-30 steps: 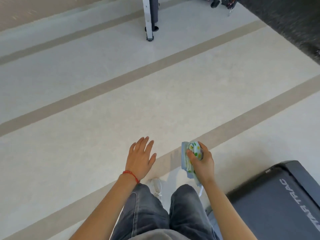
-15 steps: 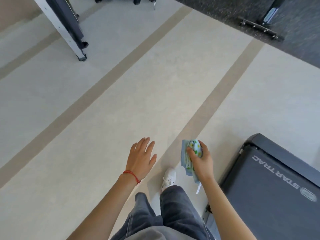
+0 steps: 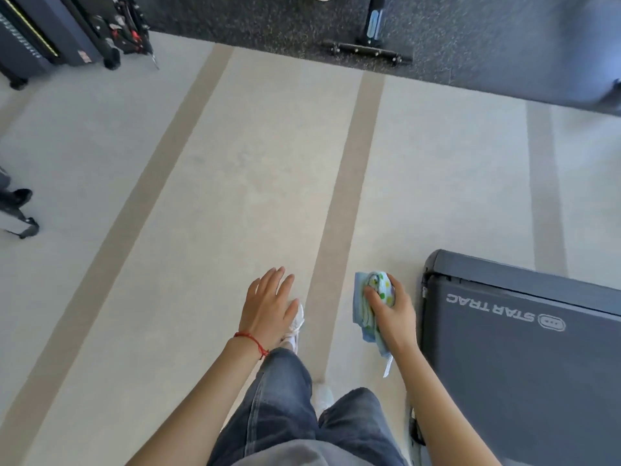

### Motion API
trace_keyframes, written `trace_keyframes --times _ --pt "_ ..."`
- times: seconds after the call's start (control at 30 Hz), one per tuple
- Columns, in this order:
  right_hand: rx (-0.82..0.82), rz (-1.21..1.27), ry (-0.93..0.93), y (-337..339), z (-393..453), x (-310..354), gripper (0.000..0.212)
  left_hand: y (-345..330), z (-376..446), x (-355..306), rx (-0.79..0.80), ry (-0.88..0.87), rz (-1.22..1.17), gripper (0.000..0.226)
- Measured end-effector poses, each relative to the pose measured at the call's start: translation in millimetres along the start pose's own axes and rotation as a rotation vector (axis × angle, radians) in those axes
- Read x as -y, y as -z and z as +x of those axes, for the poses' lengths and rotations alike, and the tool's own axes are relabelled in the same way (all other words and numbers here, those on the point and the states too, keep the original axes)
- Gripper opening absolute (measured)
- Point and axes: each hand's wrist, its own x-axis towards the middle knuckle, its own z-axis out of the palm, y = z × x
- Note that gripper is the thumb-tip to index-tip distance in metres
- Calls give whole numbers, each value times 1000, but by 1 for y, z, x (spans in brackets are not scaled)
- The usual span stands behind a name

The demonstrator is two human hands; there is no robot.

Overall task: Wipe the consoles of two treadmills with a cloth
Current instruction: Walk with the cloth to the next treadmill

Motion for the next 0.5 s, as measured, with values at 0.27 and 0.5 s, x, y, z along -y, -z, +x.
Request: trace_keyframes --times 0.27,0.5 --pt "-215 94 -102 -14 77 54 41 26 151 34 69 -227 29 50" --pt "-329 128 -168 -4 133 81 44 28 250 24 110 -324 32 49"
